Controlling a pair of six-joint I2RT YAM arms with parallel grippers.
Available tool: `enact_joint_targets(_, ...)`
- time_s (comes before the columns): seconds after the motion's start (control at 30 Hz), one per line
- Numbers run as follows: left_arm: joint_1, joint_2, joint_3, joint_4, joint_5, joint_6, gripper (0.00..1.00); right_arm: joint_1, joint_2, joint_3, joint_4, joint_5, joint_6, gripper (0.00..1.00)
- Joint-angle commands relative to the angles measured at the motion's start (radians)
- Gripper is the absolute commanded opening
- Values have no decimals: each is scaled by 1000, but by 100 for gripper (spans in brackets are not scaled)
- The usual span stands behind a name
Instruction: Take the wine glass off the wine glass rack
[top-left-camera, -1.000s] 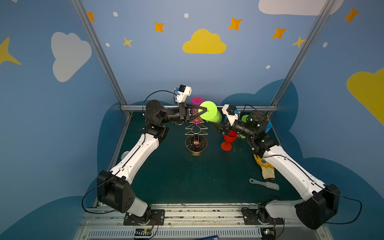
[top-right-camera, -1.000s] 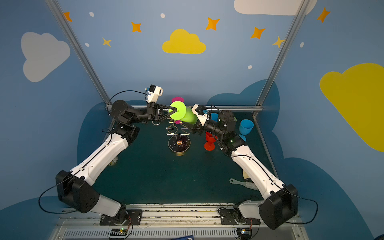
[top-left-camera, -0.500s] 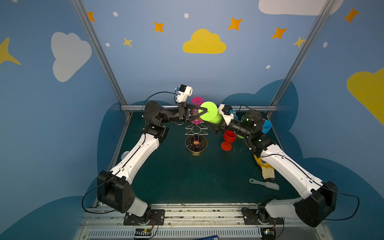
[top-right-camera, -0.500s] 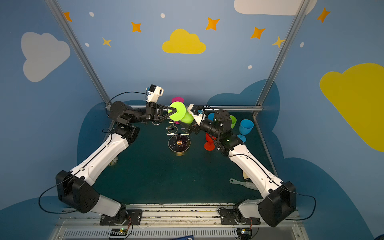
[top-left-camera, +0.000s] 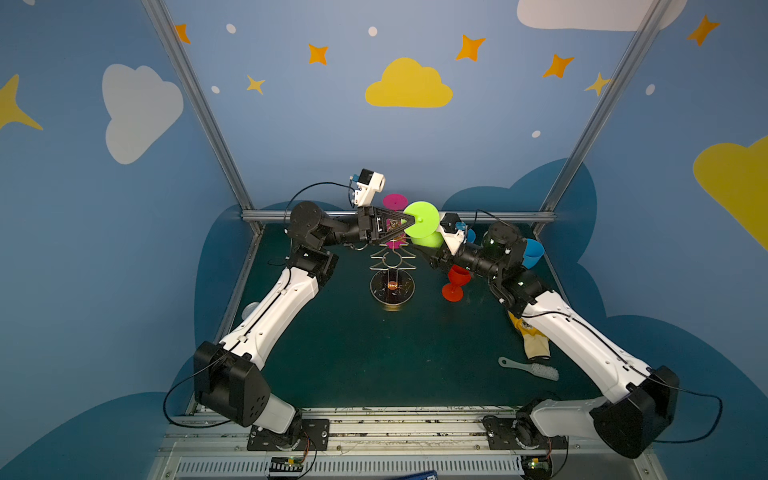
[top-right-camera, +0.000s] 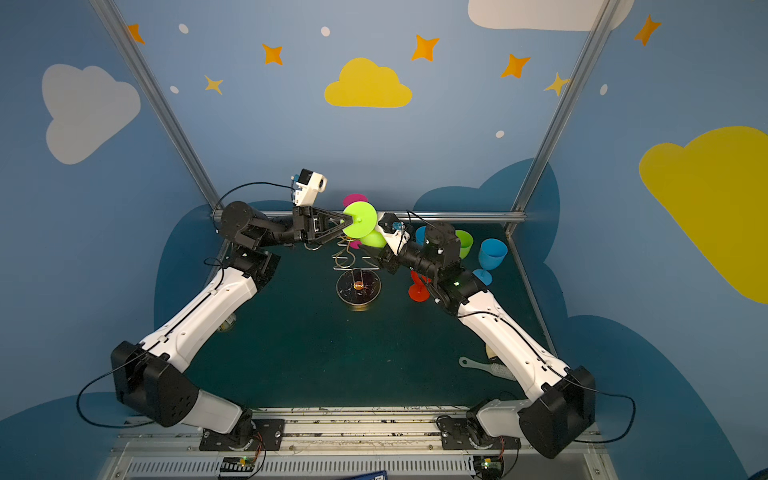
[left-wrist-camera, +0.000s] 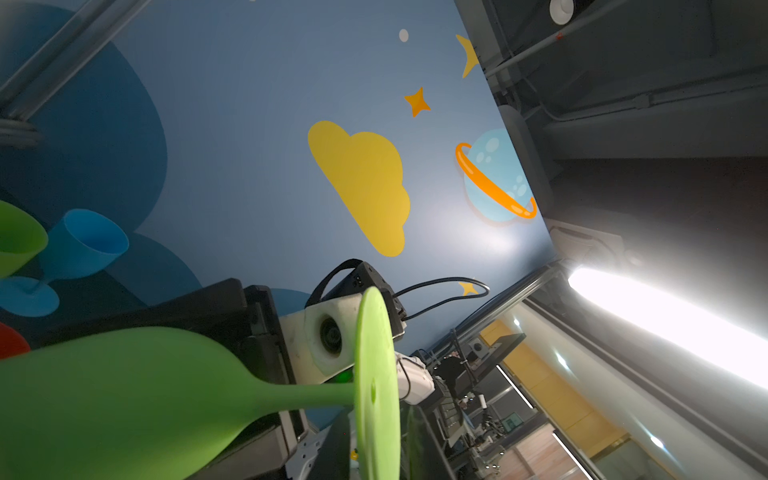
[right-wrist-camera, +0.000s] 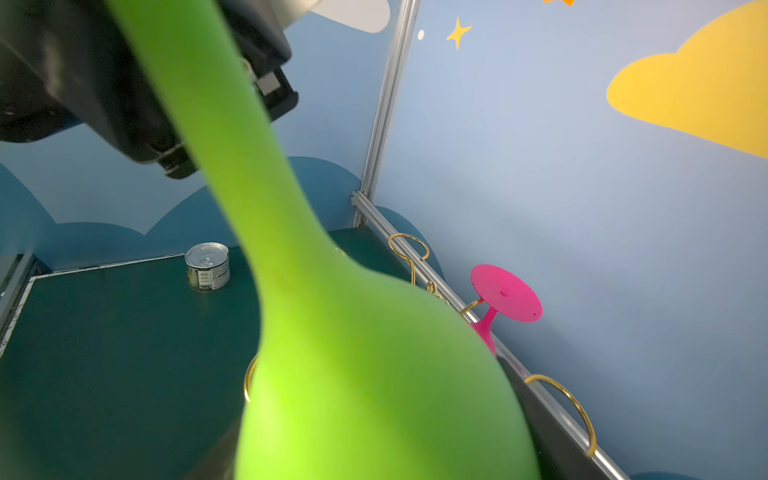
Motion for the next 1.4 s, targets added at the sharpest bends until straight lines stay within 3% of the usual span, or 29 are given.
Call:
enact_joint_targets(0.0,11,-52,9,-69,-28,166,51,-1,-78,21,-88,42,61,38)
enact_joint_targets(0.13,11,-119,-31,-220,-133,455,63,-1,-122,76,-276,88,100,34)
enact_joint_targets(0.3,-21,-205,-83,-433,-374,1006,63,-1,-159,157,-526,131,161,31)
enact_joint_targets(0.4,-54,-226,-156,-367,-464,1233,62,0,-163,193,-632,127,195,30)
enact_joint_targets(0.6,-126,-226,-243,-258,-578,1573,58,1,-139,240,-770,92,241,26)
enact_joint_targets(0.8,-164,-209,-252,-201,-612,1708,56,8,-117,242,-801,48,269,23)
enact_joint_targets(1.37,-173,-185,-242,-209,-561,1726,50,84,-22,278,-826,32,301,18)
